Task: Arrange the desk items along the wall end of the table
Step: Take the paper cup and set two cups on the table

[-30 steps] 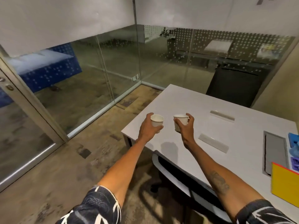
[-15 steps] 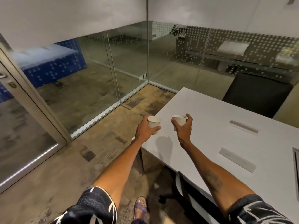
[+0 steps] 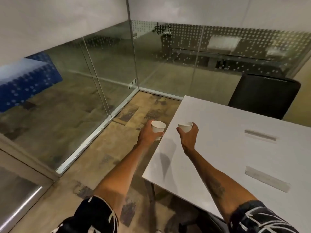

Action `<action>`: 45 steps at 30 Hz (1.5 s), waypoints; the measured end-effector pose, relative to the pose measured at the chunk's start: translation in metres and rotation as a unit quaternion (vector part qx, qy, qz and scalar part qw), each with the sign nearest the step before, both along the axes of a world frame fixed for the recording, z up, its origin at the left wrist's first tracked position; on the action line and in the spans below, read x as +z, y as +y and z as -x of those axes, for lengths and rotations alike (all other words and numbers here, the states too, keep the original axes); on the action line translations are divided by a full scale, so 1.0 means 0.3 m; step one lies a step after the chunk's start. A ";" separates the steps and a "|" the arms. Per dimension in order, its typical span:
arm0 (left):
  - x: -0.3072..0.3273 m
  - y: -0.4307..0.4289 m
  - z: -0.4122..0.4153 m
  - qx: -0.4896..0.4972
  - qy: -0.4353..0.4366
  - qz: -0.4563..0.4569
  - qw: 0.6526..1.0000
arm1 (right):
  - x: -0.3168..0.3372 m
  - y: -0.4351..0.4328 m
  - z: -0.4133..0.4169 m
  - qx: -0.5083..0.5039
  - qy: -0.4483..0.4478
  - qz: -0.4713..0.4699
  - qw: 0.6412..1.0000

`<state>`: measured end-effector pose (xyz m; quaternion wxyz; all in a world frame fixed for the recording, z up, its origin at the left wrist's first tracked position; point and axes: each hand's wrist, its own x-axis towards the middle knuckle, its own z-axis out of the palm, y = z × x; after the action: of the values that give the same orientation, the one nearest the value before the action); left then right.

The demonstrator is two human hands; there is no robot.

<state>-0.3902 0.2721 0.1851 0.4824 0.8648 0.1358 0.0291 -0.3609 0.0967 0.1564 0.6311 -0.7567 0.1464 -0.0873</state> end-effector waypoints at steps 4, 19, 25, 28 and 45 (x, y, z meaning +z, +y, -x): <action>-0.001 0.064 -0.148 -0.027 -0.004 0.000 1.000 | -0.013 0.055 -0.100 -0.027 0.009 0.002 1.000; 0.001 0.453 -0.768 -0.215 -0.026 0.003 0.976 | -0.028 0.435 -0.491 -0.197 0.004 -0.023 0.980; 0.011 0.595 -0.977 -0.280 -0.034 0.002 0.959 | -0.020 0.593 -0.612 -0.252 0.008 -0.040 0.967; 0.004 0.610 -1.052 -0.313 -0.034 0.005 0.949 | -0.029 0.618 -0.652 -0.269 0.011 -0.022 0.963; 0.007 0.141 -1.607 -0.483 -0.005 -0.054 0.874 | -0.054 0.280 -1.055 -0.422 0.088 -0.007 0.903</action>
<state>0.0919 0.3145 0.1872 0.3893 0.8476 -0.3028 -0.1959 -0.0445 0.1808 0.1402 0.5252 -0.6246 0.5072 -0.2772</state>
